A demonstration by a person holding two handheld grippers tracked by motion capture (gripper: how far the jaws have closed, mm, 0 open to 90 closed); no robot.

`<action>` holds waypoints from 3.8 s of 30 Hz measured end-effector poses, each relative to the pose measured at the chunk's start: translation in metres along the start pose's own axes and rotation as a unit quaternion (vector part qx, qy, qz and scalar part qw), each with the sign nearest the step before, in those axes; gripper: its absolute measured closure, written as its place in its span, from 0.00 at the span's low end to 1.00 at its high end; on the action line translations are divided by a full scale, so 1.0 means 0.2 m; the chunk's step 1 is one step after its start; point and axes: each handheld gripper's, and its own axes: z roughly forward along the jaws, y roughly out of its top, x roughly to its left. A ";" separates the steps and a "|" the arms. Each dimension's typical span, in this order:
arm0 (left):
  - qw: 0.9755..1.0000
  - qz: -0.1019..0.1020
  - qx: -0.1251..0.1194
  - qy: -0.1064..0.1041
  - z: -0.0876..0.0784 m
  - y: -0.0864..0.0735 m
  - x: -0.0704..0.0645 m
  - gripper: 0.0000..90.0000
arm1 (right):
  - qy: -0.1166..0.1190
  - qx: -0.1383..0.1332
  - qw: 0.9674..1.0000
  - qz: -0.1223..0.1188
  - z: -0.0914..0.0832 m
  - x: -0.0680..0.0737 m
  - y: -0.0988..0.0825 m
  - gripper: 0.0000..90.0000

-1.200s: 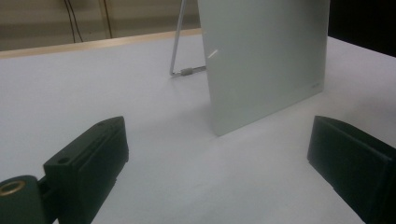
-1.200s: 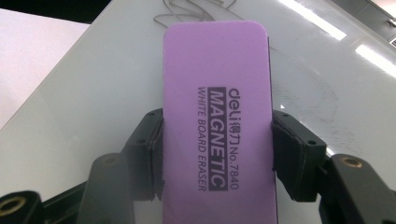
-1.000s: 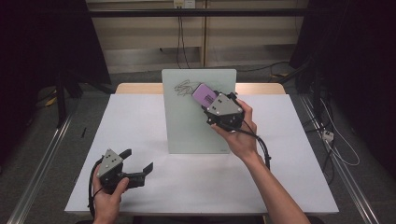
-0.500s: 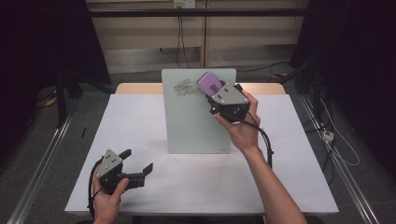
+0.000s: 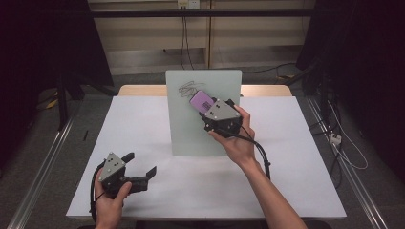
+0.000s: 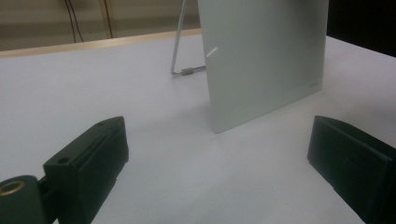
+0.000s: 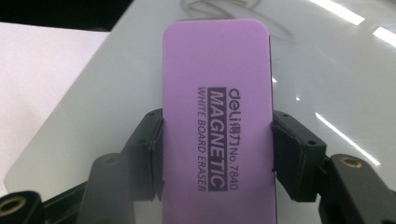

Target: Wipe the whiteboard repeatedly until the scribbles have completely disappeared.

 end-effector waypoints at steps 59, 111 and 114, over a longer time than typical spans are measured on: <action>1.000 0.001 -0.003 0.000 -0.01 0.00 0.00 0.06 | 0.020 0.024 0.999 -0.008 0.11 0.13 0.15 0.46; 1.000 -0.002 -0.004 0.002 -0.01 0.00 0.01 0.06 | -0.029 0.004 0.999 0.019 0.08 -0.07 0.30 0.46; 1.000 -0.003 -0.003 0.001 -0.01 0.00 0.01 0.06 | -0.024 0.009 1.000 0.010 0.10 -0.03 0.31 0.46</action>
